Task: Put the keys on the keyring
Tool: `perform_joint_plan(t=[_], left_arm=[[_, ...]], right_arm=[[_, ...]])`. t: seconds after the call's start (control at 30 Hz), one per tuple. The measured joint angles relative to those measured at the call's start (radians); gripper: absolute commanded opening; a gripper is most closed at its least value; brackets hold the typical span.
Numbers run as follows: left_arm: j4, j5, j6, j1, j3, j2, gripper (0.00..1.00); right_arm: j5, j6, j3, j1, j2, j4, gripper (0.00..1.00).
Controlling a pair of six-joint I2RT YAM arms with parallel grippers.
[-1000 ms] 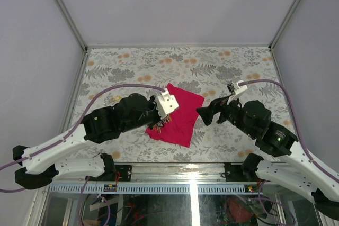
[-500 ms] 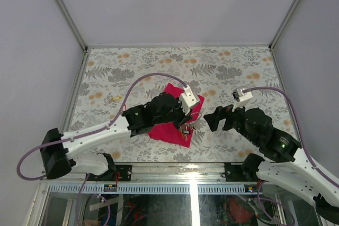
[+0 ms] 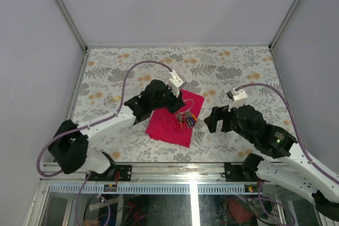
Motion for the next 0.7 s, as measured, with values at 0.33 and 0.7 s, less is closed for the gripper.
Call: perform_joint_plan(t=[0.33,0.7], left_arm=[[0.112,0.025,-0.05,0.156,-0.016,0.088,0.04],[0.103,-0.012,-0.059,0.164,0.016,0.143,0.38]], right_arm=[[0.007,0.012,0.0,0.0,-0.002,-0.028,0.99],[0.037,0.03,0.01,0.0,-0.039,-0.078,0.99]])
